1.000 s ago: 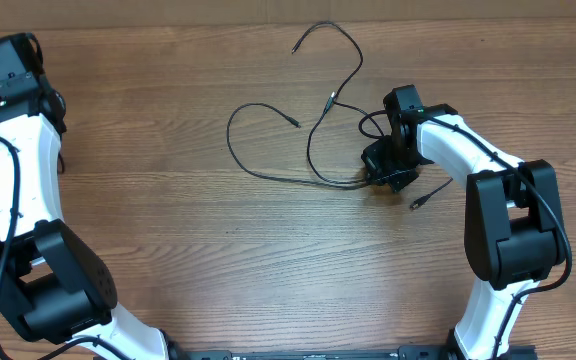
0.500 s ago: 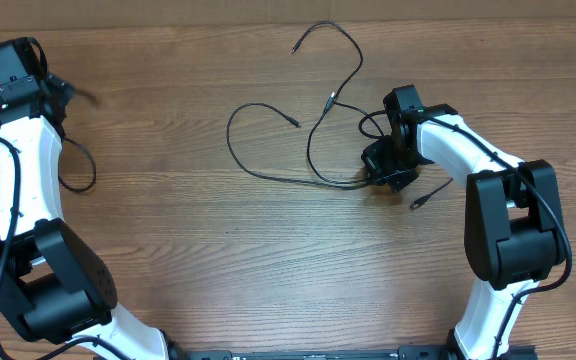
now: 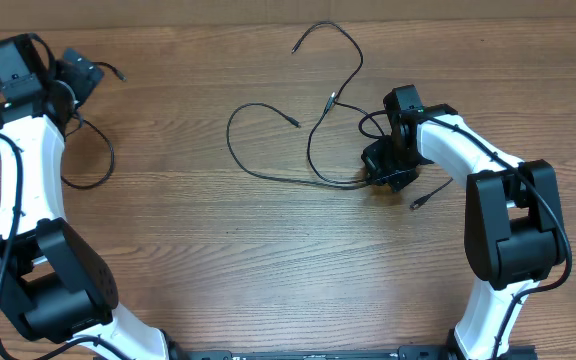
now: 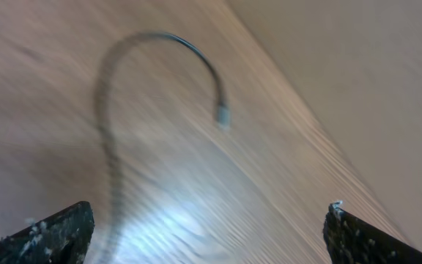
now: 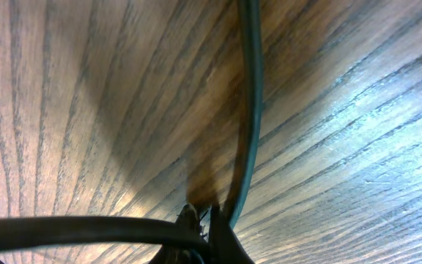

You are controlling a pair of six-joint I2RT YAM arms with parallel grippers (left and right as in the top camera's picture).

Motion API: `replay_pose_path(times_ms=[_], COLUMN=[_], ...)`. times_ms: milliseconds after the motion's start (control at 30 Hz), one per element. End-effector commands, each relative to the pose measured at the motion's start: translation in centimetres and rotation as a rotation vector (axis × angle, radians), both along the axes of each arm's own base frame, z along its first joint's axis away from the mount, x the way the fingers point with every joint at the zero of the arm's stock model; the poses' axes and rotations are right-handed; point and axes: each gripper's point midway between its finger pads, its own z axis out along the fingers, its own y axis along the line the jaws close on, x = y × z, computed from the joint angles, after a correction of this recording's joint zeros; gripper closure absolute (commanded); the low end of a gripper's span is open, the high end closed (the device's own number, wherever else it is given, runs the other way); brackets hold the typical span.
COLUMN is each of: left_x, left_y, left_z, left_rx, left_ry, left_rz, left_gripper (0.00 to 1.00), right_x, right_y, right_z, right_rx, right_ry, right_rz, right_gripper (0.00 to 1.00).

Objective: Untangle cables

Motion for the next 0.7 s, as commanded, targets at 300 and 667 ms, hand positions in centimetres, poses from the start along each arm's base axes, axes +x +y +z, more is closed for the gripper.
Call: replay_pose_path(times_ms=[300, 667], left_x=[1.8, 2.2], left_y=[-9.6, -15.6], left_z=[0.1, 0.1], left_rx=[-0.073, -0.022], left_ry=[-0.018, -0.015], left_rz=[-0.271, -0.438], left_gripper=[0.00, 0.96], right_x=[-3.7, -3.6], right_y=[-4.8, -4.7], right_z=[-5.4, -5.4], right_rx=[-0.224, -0.220], right_ry=[0.153, 0.150], right_rz=[-0.023, -0.024], right_gripper=[0.96, 0.96])
